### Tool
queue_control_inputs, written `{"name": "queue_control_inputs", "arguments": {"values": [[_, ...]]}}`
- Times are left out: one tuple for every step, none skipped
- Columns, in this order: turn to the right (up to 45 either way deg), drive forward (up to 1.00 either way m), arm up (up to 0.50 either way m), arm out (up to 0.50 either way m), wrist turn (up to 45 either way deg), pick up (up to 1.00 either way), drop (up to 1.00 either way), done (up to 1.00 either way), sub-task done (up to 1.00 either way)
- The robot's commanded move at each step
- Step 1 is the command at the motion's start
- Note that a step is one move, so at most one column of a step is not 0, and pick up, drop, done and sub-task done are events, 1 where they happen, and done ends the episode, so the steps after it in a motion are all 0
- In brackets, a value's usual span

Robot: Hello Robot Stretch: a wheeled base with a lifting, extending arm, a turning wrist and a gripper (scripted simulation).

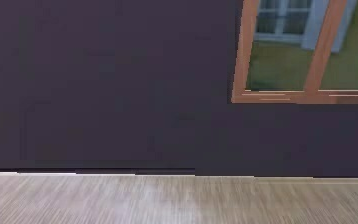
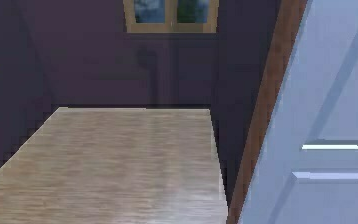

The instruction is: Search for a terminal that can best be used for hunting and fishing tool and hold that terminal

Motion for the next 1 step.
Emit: {"name": "queue_control_inputs", "arguments": {"values": [[0.0, 0.1, 0.0, 0.0, 0.0, 0.0, 0.0, 0.0, 0.0]]}}
